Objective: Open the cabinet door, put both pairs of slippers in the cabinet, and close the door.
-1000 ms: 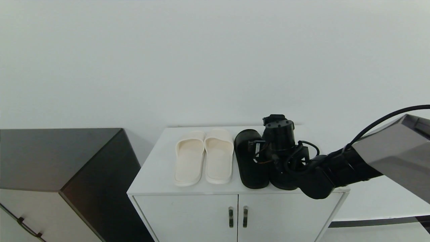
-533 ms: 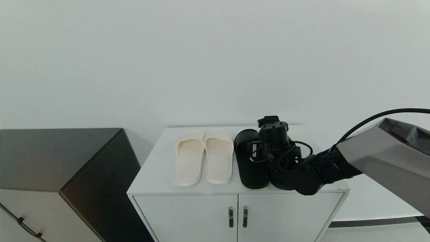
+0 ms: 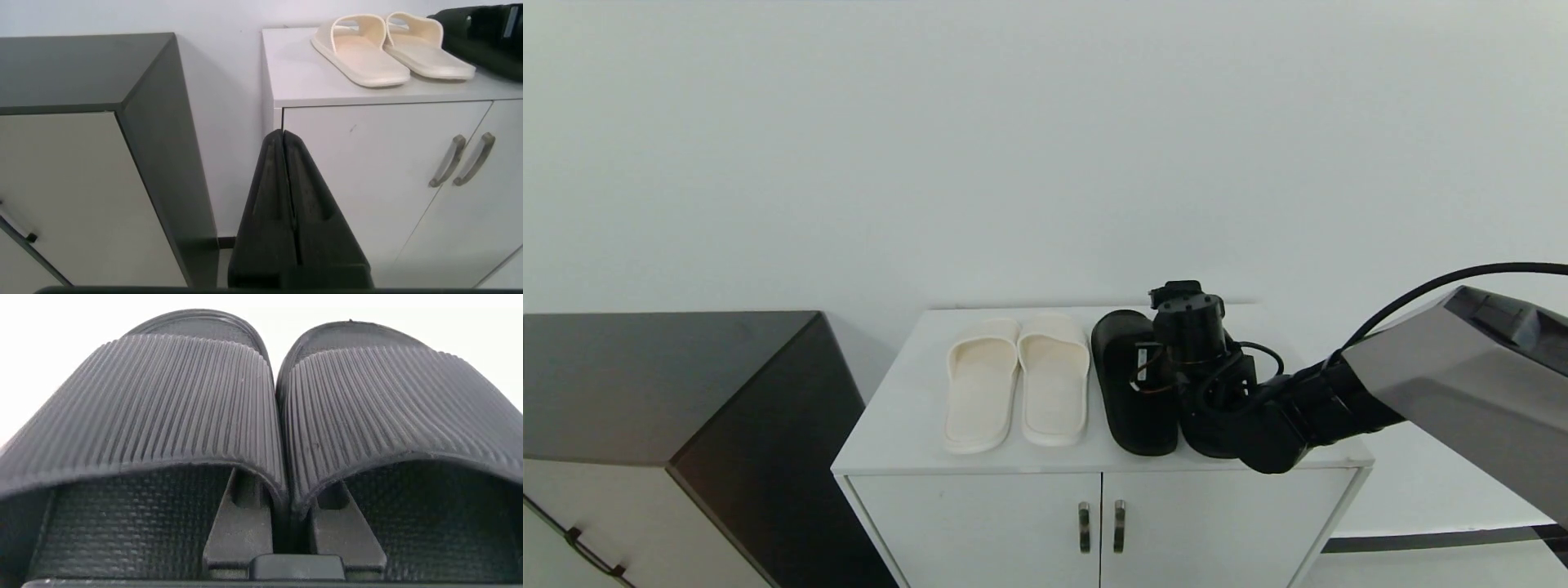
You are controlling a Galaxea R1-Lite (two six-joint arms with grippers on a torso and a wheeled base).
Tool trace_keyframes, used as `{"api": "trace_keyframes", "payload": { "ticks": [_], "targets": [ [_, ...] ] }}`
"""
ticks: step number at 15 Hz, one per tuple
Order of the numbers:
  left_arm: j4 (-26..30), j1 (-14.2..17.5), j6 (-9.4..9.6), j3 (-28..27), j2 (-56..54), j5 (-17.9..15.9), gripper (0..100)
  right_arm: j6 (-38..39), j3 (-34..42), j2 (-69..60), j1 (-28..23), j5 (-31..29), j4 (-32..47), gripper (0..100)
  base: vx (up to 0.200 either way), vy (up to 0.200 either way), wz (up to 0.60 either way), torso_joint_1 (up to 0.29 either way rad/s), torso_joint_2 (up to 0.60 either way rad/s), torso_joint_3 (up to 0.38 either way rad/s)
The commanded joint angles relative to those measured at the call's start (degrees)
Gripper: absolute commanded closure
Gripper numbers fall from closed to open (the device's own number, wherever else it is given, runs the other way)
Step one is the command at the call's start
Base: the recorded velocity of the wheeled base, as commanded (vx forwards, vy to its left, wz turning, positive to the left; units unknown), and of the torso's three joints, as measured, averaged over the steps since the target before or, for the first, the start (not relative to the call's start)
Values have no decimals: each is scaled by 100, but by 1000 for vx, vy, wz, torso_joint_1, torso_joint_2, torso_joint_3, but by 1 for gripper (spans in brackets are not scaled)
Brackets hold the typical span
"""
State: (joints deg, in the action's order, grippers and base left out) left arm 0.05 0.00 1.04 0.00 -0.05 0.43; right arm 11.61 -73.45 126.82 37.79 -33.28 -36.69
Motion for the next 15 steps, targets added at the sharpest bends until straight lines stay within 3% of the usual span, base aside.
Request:
{"api": "trace_keyframes", "payload": {
  "ticks": [1,5,9,12,15],
  "targets": [
    [-5,0,2,0,5,1,100,-9,217,-368,18,-3,-4,100,0,0,0,0,0,0],
    [-5,0,-16,0,5,10,100,-36,999,-1291,27,15,4,100,0,0,0,0,0,0],
    [-5,0,-95,0,5,10,100,-36,2247,-2557,431,243,31,100,0,0,0,0,0,0],
    [-5,0,-95,0,5,10,100,-36,3161,-3348,853,902,57,100,0,0,0,0,0,0],
    [-5,0,-104,0,5,19,100,-27,3328,-3620,1143,1175,250,100,0,0,0,0,0,0]
  ]
}}
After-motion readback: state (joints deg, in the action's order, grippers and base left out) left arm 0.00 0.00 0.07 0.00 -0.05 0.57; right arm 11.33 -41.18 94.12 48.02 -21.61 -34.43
